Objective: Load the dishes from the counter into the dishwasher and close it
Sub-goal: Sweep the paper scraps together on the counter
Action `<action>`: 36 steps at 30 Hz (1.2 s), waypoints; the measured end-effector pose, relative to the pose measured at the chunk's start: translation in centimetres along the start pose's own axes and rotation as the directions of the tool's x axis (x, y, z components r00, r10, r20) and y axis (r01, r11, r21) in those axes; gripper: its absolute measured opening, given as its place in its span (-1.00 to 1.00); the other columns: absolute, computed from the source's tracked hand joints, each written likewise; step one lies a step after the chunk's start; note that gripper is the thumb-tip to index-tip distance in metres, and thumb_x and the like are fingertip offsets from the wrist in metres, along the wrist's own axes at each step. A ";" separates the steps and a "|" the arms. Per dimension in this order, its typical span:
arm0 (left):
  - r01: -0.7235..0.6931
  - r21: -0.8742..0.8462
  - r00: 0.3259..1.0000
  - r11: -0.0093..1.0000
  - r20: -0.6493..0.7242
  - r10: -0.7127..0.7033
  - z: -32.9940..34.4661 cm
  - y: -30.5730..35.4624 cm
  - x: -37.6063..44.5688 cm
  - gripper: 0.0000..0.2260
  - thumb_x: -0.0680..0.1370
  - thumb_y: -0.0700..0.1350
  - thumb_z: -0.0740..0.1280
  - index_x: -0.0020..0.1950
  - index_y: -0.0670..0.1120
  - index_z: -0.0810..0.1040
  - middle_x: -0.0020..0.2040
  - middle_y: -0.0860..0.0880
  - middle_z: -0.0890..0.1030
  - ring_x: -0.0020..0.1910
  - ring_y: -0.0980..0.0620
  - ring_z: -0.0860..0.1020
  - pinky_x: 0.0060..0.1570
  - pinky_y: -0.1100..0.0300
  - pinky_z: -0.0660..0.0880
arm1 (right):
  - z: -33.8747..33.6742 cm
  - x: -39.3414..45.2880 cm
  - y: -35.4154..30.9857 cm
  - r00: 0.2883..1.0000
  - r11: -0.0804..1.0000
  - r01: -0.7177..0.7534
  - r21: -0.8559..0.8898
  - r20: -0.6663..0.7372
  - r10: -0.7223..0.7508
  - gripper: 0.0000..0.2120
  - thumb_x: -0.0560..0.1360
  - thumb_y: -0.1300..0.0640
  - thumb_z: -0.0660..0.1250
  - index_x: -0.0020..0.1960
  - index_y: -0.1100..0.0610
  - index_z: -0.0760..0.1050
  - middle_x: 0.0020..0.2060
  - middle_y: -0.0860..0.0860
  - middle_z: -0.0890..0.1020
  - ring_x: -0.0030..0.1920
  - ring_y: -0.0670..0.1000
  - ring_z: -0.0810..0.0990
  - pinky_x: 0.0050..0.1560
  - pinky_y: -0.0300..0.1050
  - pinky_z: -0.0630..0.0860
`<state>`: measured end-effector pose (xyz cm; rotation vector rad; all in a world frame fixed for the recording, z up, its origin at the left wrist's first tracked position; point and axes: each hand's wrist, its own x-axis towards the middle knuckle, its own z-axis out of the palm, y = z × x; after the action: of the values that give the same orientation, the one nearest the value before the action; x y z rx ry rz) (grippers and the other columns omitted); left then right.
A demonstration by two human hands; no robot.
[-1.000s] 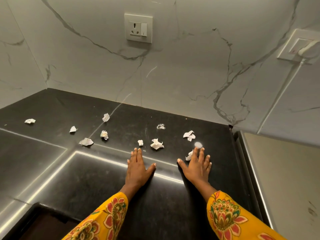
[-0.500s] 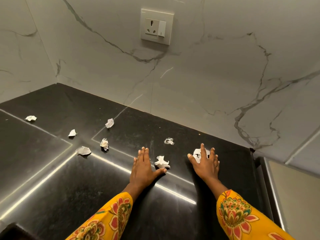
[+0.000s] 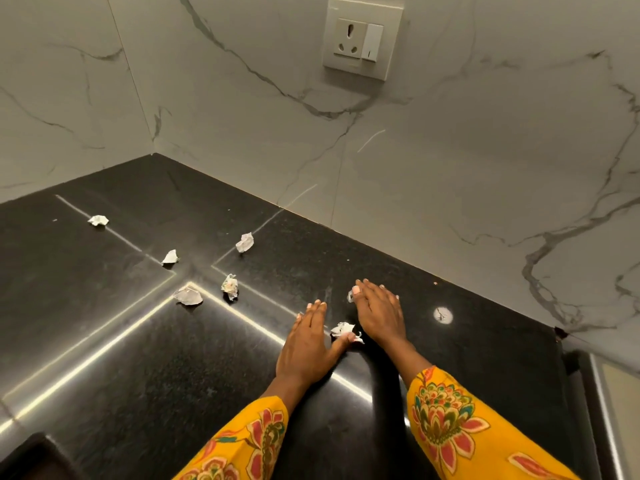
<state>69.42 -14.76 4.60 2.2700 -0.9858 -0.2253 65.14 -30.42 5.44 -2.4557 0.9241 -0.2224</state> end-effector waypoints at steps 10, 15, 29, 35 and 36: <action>0.039 -0.127 0.999 0.991 -0.001 -0.040 -0.3 0.3 0.1 -0.55 0.65 -0.05 0.09 0.52 -0.15 0.16 0.53 -0.09 0.18 0.52 0.02 0.11 0.47 0.19 0.03 | 2.4 -3.7 -2.4 0.992 0.976 0.109 0.188 -0.075 -0.097 -0.31 0.46 -0.26 -0.18 0.13 0.07 0.59 0.16 -0.01 0.60 0.26 0.01 0.45 0.40 0.00 0.21; 0.048 -0.189 0.999 0.981 0.020 -0.045 -0.1 0.0 0.2 -0.59 0.66 -0.05 0.06 0.49 -0.15 0.24 0.50 -0.11 0.26 0.50 0.01 0.18 0.47 0.15 0.10 | 2.8 -5.8 -2.8 0.987 0.955 0.147 0.258 -0.106 -0.123 -0.25 0.42 -0.31 -0.19 0.15 0.10 0.60 0.19 0.03 0.59 0.27 0.00 0.47 0.35 -0.13 0.24; 0.055 -0.310 0.997 0.949 -0.042 -0.072 -0.5 0.2 -0.2 -0.64 0.65 -0.08 0.11 0.43 -0.14 0.35 0.43 -0.09 0.38 0.44 0.00 0.31 0.37 0.21 0.21 | 2.7 -8.3 -3.3 0.991 0.947 0.130 0.292 -0.077 -0.113 -0.11 0.24 -0.20 -0.14 0.51 0.16 0.12 0.52 0.05 0.12 0.53 0.00 0.01 0.44 -0.27 -0.10; 0.048 -0.354 0.989 0.934 -0.111 -0.093 -0.6 0.0 -0.1 -0.69 0.64 -0.15 0.15 0.35 -0.19 0.45 0.33 -0.14 0.50 0.34 -0.05 0.43 0.23 0.31 0.26 | 2.4 -8.1 -2.9 0.977 0.979 0.182 0.096 0.095 -0.191 0.00 0.18 -0.25 -0.07 0.54 0.14 -0.14 0.53 0.07 -0.16 0.52 0.07 -0.25 0.48 -0.11 -0.24; 0.053 -0.363 0.988 0.930 -0.114 -0.100 -0.6 0.1 -0.1 -0.69 0.64 -0.15 0.15 0.35 -0.19 0.45 0.32 -0.14 0.50 0.33 -0.05 0.44 0.23 0.30 0.27 | 2.4 -8.1 -2.9 0.975 0.980 0.184 0.073 0.109 -0.192 -0.03 0.22 -0.23 -0.01 0.54 0.14 -0.16 0.53 0.07 -0.17 0.52 0.07 -0.26 0.48 -0.09 -0.24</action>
<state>69.56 -14.43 5.12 1.9609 -0.7214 -0.2639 61.48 -22.26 5.02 -2.4694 0.6266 -0.1685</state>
